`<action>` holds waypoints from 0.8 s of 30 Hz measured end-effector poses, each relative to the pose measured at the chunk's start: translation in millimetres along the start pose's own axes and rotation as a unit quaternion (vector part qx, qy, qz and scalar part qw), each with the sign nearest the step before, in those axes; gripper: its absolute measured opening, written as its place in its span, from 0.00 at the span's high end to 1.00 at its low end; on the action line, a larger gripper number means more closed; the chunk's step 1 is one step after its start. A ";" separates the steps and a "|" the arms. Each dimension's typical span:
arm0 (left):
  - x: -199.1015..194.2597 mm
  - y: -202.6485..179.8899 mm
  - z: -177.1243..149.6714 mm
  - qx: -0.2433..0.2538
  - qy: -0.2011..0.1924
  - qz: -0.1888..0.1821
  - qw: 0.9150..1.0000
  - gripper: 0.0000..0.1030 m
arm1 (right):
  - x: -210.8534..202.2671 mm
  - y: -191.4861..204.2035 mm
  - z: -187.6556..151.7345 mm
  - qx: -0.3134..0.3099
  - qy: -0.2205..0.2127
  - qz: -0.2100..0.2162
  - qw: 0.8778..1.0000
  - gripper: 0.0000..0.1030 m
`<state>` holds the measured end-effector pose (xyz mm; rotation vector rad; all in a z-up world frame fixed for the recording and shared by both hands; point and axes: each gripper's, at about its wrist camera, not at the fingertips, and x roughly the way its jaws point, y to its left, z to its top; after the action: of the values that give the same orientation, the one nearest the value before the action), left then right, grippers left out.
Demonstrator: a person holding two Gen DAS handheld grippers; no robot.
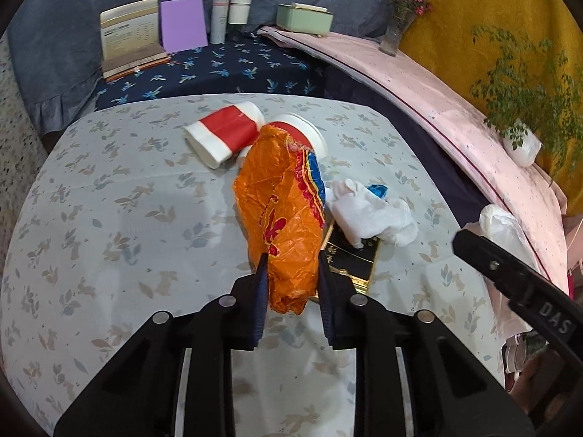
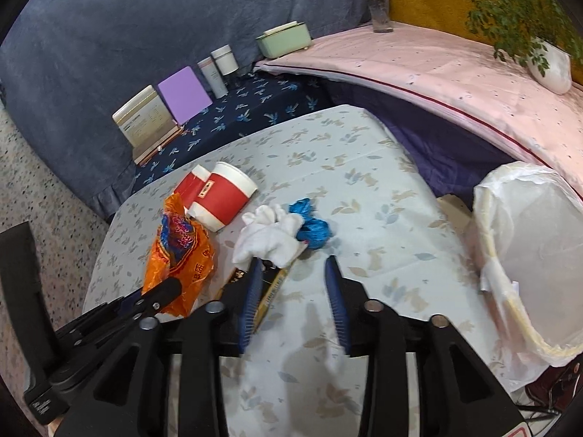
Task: Collect trash
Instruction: 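Grasp the second white glove with the right gripper while the left holds the bag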
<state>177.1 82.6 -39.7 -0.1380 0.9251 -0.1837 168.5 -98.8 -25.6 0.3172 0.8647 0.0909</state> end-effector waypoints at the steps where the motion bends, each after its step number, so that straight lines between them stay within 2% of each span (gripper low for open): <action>1: -2.6 3.6 0.7 -0.003 -0.002 0.001 1.000 0.77 | 3.4 4.0 0.3 -0.003 0.001 0.000 1.000 0.56; 6: -13.7 20.2 4.9 -0.018 -0.009 0.005 1.000 0.77 | 25.5 21.7 7.1 -0.018 0.009 -0.003 1.000 0.51; 16: -15.8 40.5 4.6 -0.034 -0.007 0.007 0.999 0.77 | 71.4 31.8 10.4 -0.032 0.038 -0.023 0.999 0.51; 19: -12.6 43.3 3.7 -0.036 -0.004 0.007 0.999 0.77 | 81.0 32.4 6.9 -0.035 0.048 -0.026 0.998 0.58; 21: -11.0 44.1 3.1 -0.037 -0.001 0.007 0.999 0.77 | 86.0 33.9 3.8 -0.043 0.057 -0.029 0.997 0.76; 23: -10.2 43.7 2.3 -0.038 0.000 0.007 0.999 0.77 | 88.4 34.7 1.6 -0.046 0.063 -0.025 0.997 0.86; 24: -10.4 43.4 2.0 -0.038 0.000 0.007 0.999 0.77 | 87.5 35.2 1.0 -0.048 0.062 -0.024 0.997 0.87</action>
<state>176.8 127.3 -39.0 -0.2020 0.9332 -0.1357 227.7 -47.6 -78.2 0.2028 0.9870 0.1088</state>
